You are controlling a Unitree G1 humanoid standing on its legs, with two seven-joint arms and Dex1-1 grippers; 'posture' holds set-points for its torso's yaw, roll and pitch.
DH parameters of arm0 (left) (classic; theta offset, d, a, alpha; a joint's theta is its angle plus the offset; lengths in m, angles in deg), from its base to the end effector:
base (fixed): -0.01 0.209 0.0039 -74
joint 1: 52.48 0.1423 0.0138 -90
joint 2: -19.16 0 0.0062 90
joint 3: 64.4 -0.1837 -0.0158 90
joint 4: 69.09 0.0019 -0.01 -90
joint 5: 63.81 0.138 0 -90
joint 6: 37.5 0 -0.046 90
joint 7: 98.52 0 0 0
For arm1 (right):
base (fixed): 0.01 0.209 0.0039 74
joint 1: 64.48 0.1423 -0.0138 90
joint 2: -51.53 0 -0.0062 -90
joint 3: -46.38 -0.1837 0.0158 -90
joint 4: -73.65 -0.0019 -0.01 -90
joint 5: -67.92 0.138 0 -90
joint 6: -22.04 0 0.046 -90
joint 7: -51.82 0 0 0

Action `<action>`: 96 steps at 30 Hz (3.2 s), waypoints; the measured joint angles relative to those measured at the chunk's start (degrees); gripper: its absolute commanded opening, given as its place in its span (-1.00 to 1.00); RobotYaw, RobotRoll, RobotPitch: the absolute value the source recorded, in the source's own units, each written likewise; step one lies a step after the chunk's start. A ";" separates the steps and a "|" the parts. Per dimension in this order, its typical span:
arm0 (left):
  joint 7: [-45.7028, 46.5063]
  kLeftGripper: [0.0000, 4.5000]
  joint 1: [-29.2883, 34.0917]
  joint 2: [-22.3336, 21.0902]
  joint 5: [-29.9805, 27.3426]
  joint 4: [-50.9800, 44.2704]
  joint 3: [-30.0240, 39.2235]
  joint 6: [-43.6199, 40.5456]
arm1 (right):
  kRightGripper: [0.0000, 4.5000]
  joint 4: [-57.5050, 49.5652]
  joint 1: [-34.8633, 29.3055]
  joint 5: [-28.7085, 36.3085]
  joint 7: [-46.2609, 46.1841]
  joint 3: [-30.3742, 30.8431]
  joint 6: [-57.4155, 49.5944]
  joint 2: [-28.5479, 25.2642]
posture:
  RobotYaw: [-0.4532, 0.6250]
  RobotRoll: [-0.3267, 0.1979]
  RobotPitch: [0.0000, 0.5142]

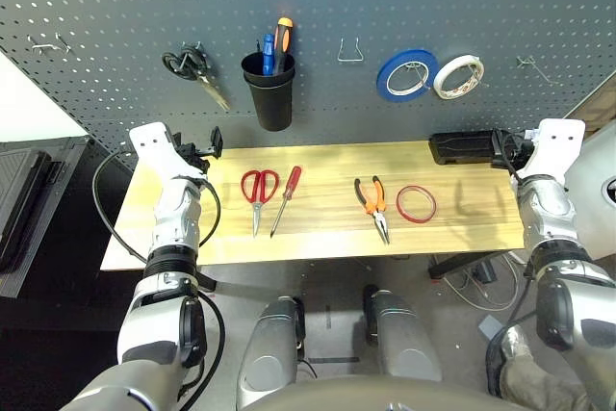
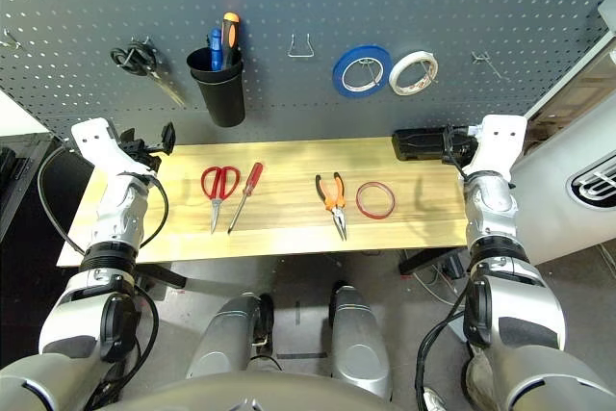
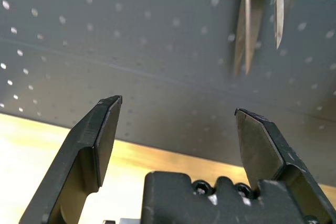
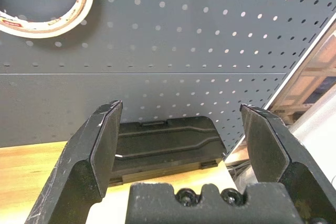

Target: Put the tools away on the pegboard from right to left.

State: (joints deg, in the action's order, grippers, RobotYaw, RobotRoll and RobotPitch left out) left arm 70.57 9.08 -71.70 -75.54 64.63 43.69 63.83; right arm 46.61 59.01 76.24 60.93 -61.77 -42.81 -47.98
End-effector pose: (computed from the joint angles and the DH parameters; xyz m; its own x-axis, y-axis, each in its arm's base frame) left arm 0.2804 0.2549 0.0545 0.9906 0.1367 0.0068 -0.1360 0.9884 -0.0681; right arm 0.2749 -0.2954 0.0544 0.9668 -0.2531 0.0360 0.2555 0.9623 -0.0933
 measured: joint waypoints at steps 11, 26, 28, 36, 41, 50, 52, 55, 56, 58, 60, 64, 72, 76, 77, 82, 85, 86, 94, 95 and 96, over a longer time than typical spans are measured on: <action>-1.75 0.99 3.90 0.09 0.02 -5.82 -1.71 -2.55 | 1.00 0.21 2.16 -1.79 3.77 3.08 -3.23 -0.56 | -0.05 0.25 -0.35; -24.37 0.99 16.11 -7.04 -1.87 -39.95 -17.99 -29.99 | 1.00 -0.55 1.90 -11.71 34.00 20.54 -19.06 -3.70 | 0.04 0.25 -0.17; -25.28 0.99 16.74 -7.56 -2.15 -42.94 -18.97 -32.56 | 1.00 -0.81 1.90 -12.25 36.20 22.18 -19.93 -3.32 | 0.06 0.25 -0.14; -26.01 0.99 20.10 -9.36 -2.95 -51.60 -20.11 -40.15 | 1.00 0.99 3.18 -17.30 37.96 27.65 -24.32 -0.43 | 0.14 0.25 0.05; -25.85 0.99 21.39 -10.14 -3.12 -54.48 -19.98 -42.24 | 1.00 3.54 4.94 -20.67 35.78 30.43 -24.46 1.27 | 0.17 0.25 0.10; -24.63 1.00 22.39 -10.33 -3.08 -56.12 -19.75 -43.14 | -0.19 5.93 7.66 -23.16 29.79 31.43 -24.16 1.91 | 0.20 0.25 0.08; -24.54 1.00 22.39 -10.28 -3.14 -56.23 -19.74 -43.14 | -0.50 5.89 7.42 -23.03 27.67 30.83 -22.91 1.72 | 0.19 0.25 0.06; -24.62 1.00 22.39 -9.48 -4.59 -56.55 -19.64 -43.78 | -0.99 4.45 5.70 -22.43 23.61 29.05 -19.02 0.41 | 0.17 0.25 0.04; -24.73 1.00 22.40 -9.05 -5.27 -56.84 -19.63 -43.95 | -0.99 3.97 5.01 -22.25 21.78 28.46 -17.23 -0.36 | 0.16 0.25 0.04; -25.34 1.00 22.34 -8.67 -6.69 -57.74 -19.66 -44.04 | -0.99 2.87 3.41 -21.78 18.07 26.86 -14.04 -1.87 | 0.16 0.25 0.02; -26.10 1.00 22.08 -8.64 -8.06 -59.06 -19.66 -44.04 | -0.99 1.77 1.42 -21.39 14.27 25.62 -10.87 -3.14 | 0.14 0.25 -0.01; -28.40 1.00 21.22 -8.63 -11.68 -61.84 -19.65 -44.01 | -0.99 0.19 -2.71 -21.45 6.30 23.98 -4.52 -5.17 | 0.13 0.25 -0.05; -29.51 1.00 18.81 -7.92 -13.36 -68.25 -20.10 -39.18 | -0.99 -0.74 -7.29 -20.48 -4.91 19.42 3.39 -8.18 | 0.09 0.25 -0.09; -27.84 1.00 14.74 -7.10 -11.75 -69.77 -20.93 -36.88 | -0.99 -0.73 -8.17 -19.41 -7.42 16.96 7.47 -10.44 | 0.07 0.25 -0.11; -27.57 1.00 13.89 -7.01 -11.38 -69.88 -21.09 -36.47 | -0.99 -0.69 -8.29 -19.26 -7.50 16.55 8.58 -10.93 | 0.07 0.25 -0.11; -27.15 1.00 10.69 -6.97 -10.61 -70.71 -22.11 -35.43 | -0.99 0.68 -8.80 -18.73 -8.18 14.99 13.99 -14.17 | 0.08 0.25 -0.10; -27.11 1.00 9.58 -6.95 -10.69 -72.54 -22.53 -35.27 | -0.99 1.60 -9.06 -18.65 -8.60 14.34 16.78 -15.63 | 0.08 0.25 -0.10; -27.11 1.00 9.21 -6.95 -10.75 -73.06 -22.67 -35.23 | -0.99 1.85 -9.09 -18.64 -8.87 14.08 17.64 -16.00 | 0.08 0.25 -0.10; -27.12 1.00 8.11 -6.47 -12.33 -75.55 -25.00 -36.12 | -0.99 2.96 -9.48 -19.14 -10.45 13.54 22.88 -18.62 | 0.08 0.25 -0.10; -27.12 1.00 7.91 -6.47 -12.56 -75.56 -25.12 -36.17 | -0.99 3.00 -9.50 -19.30 -10.93 13.54 23.46 -18.89 | 0.08 0.25 -0.10; -27.12 1.00 7.66 -6.47 -12.70 -75.56 -25.27 -36.20 | -0.99 3.03 -9.52 -19.55 -11.40 13.54 23.98 -19.07 | 0.08 0.25 -0.10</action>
State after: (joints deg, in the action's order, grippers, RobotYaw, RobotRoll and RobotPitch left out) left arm 43.44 16.74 -78.17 -88.24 -10.92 18.42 27.63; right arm 49.64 49.49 56.69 49.53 -48.23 -18.83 -67.05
